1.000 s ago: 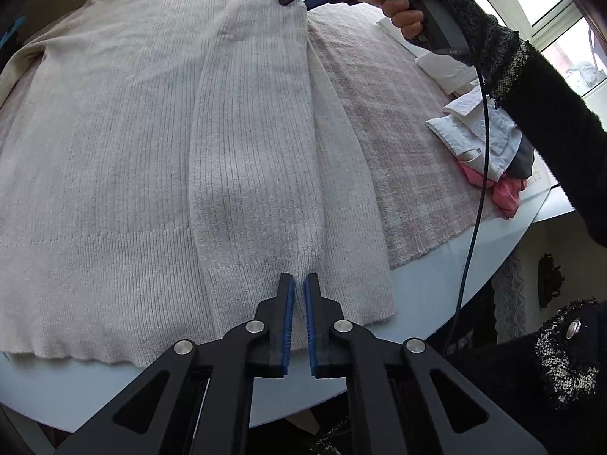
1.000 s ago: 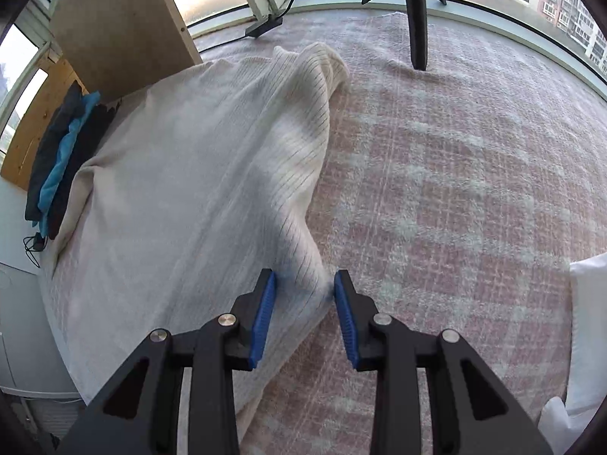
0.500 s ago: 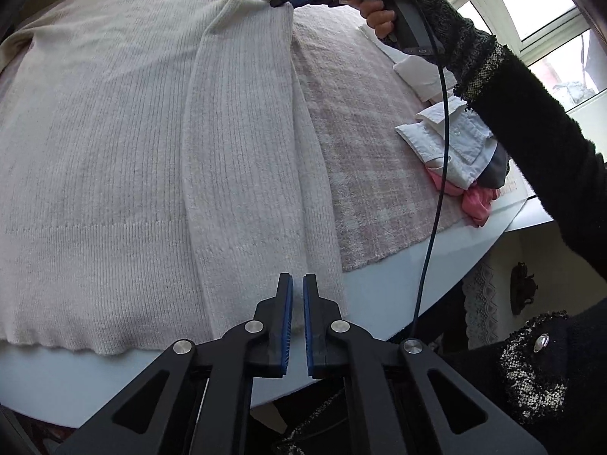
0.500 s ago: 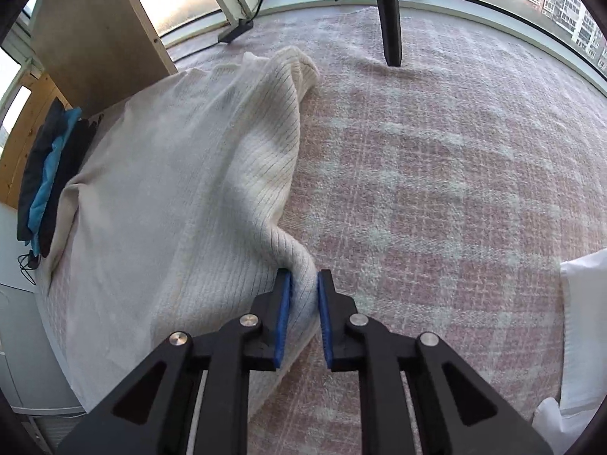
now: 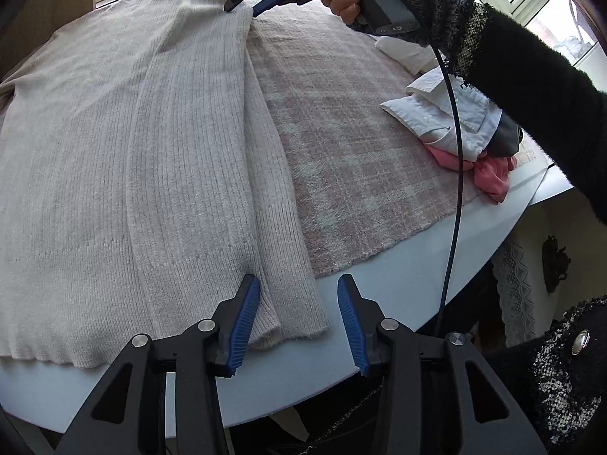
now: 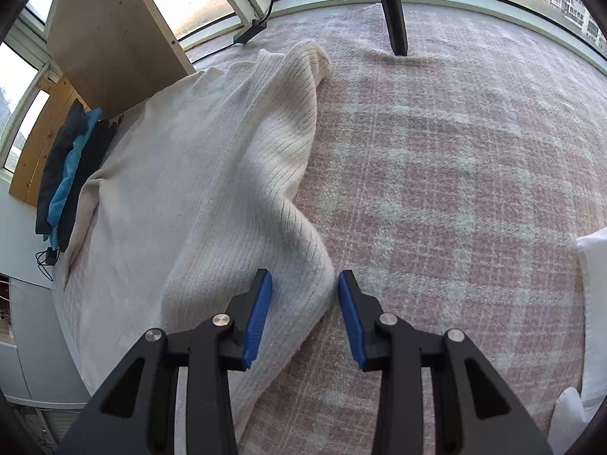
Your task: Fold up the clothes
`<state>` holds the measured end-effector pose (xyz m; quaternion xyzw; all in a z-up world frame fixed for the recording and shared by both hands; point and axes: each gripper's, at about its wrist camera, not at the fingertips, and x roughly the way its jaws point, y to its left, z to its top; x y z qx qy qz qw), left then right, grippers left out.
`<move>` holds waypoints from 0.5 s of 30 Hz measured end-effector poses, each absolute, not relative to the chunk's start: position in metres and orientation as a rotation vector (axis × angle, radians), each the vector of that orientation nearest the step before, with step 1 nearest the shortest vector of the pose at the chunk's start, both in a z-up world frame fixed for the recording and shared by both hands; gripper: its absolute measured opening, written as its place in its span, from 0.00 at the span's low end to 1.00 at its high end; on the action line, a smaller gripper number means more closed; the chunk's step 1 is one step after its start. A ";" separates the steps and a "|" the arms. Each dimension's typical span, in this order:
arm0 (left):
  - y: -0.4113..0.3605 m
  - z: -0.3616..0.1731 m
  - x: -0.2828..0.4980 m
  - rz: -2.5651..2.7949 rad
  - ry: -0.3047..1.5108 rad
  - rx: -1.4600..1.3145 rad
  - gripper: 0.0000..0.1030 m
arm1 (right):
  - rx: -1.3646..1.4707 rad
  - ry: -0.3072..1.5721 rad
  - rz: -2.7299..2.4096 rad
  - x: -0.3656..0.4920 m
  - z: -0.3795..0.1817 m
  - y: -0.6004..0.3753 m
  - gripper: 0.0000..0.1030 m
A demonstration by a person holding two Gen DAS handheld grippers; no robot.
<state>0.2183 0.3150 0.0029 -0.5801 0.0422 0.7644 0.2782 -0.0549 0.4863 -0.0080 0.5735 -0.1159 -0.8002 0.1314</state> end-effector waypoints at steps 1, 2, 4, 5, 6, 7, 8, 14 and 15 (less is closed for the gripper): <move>0.313 0.003 0.219 2.073 0.129 -1.553 0.17 | 1.656 -0.319 -2.333 -0.053 -0.008 0.485 0.28; 0.308 0.002 0.216 2.071 0.088 -1.562 0.09 | 1.659 -0.314 -2.326 -0.053 -0.009 0.483 0.20; 0.296 -0.001 0.210 2.054 -0.017 -1.583 0.00 | 1.661 -0.349 -2.311 -0.053 -0.010 0.482 0.12; 0.290 -0.002 0.207 2.033 -0.088 -1.594 0.00 | 1.660 -0.378 -2.306 -0.054 -0.010 0.483 0.11; 0.283 -0.003 0.205 2.008 -0.162 -1.604 0.00 | 1.656 -0.411 -2.300 -0.054 -0.009 0.484 0.11; 0.281 0.000 0.206 2.013 -0.174 -1.596 0.00 | 1.650 -0.446 -2.293 -0.053 -0.006 0.486 0.10; 0.278 0.004 0.207 2.024 -0.175 -1.585 0.00 | 1.643 -0.481 -2.287 -0.053 -0.003 0.488 0.10; 0.292 0.008 0.216 2.012 -0.117 -1.593 0.06 | 1.680 -0.377 -2.304 -0.054 0.002 0.483 0.10; 0.297 0.009 0.219 2.021 -0.083 -1.590 0.19 | 1.689 -0.364 -2.310 -0.054 0.001 0.482 0.10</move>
